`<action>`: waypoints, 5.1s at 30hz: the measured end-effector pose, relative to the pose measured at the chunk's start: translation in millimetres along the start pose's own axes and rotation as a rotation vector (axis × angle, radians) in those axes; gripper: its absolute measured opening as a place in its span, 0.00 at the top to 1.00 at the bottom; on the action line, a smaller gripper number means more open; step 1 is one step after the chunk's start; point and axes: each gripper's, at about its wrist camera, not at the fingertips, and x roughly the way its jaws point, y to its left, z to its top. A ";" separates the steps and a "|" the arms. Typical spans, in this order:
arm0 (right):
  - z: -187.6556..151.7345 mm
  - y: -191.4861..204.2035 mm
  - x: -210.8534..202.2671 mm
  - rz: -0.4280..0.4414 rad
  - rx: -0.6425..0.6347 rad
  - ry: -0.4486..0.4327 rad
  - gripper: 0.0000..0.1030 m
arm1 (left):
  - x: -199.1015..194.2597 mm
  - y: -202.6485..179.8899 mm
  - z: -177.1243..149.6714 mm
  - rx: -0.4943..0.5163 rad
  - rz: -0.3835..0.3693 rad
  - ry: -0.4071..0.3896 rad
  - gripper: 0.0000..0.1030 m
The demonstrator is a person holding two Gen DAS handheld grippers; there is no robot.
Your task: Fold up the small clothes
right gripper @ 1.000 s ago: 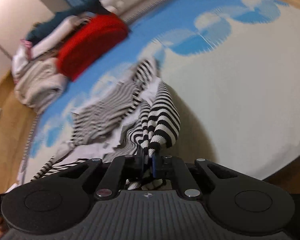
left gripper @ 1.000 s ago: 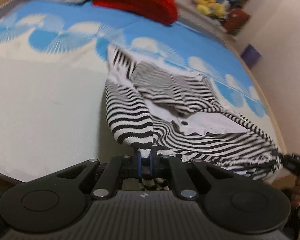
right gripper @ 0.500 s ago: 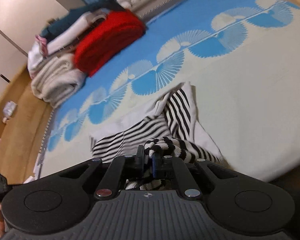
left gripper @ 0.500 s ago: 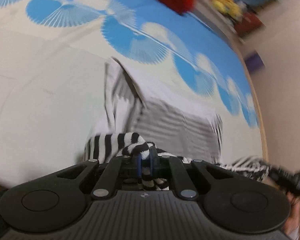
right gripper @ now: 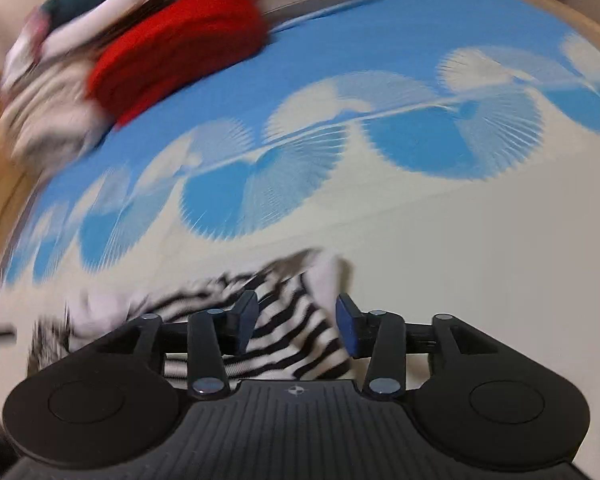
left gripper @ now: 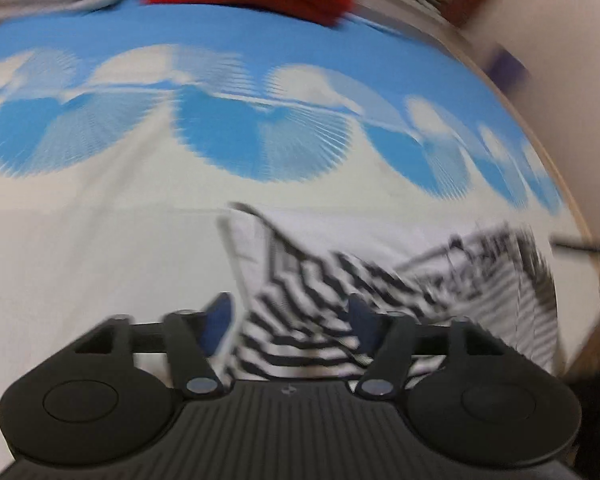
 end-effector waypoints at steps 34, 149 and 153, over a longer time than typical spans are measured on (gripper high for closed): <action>53.0 57.5 127.9 -0.299 -0.256 -0.116 0.88 | 115.8 -8.5 76.9 -0.028 0.302 -0.188 0.98; -12.2 40.9 31.9 -0.159 -0.051 0.068 0.64 | 26.3 -23.0 -19.8 -0.178 0.106 0.034 0.62; 0.0 42.6 60.8 -0.169 -0.014 0.115 0.63 | 49.5 -9.0 -19.6 -0.234 0.210 0.121 0.63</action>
